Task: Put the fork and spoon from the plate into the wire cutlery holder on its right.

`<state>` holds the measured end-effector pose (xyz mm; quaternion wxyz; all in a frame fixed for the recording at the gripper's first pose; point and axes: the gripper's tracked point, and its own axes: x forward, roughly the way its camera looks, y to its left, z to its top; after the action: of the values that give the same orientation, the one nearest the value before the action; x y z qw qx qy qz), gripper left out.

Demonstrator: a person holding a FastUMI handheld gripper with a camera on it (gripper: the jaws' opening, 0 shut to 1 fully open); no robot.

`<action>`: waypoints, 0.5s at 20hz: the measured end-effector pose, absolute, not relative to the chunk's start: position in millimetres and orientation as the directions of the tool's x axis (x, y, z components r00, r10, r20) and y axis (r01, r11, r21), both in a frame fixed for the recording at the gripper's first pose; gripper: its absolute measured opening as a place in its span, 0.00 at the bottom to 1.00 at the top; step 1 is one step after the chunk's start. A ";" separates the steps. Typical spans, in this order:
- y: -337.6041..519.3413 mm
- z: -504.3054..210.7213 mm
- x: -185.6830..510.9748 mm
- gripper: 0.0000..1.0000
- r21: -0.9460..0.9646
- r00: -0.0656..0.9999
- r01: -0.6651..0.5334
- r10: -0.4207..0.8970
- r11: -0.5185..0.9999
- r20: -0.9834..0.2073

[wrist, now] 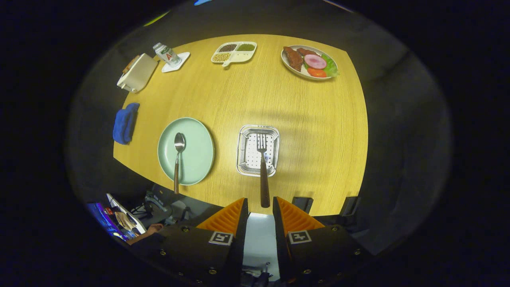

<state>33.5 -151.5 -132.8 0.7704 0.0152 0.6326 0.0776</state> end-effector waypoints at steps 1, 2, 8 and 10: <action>-146.9 -126.7 32.2 0.36 0.134 0.213 -0.096 0.152 0.986 -0.965; -141.3 -123.1 27.1 0.36 0.143 0.223 -0.101 0.163 0.985 -0.961; -100.3 -118.9 -3.8 0.36 0.165 0.240 -0.163 0.201 0.973 -0.950; -82.6 -120.9 -6.1 0.36 0.168 0.262 -0.183 0.213 0.969 -0.941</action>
<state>-6.1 -82.6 -120.9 0.7944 0.0127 0.5944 0.1245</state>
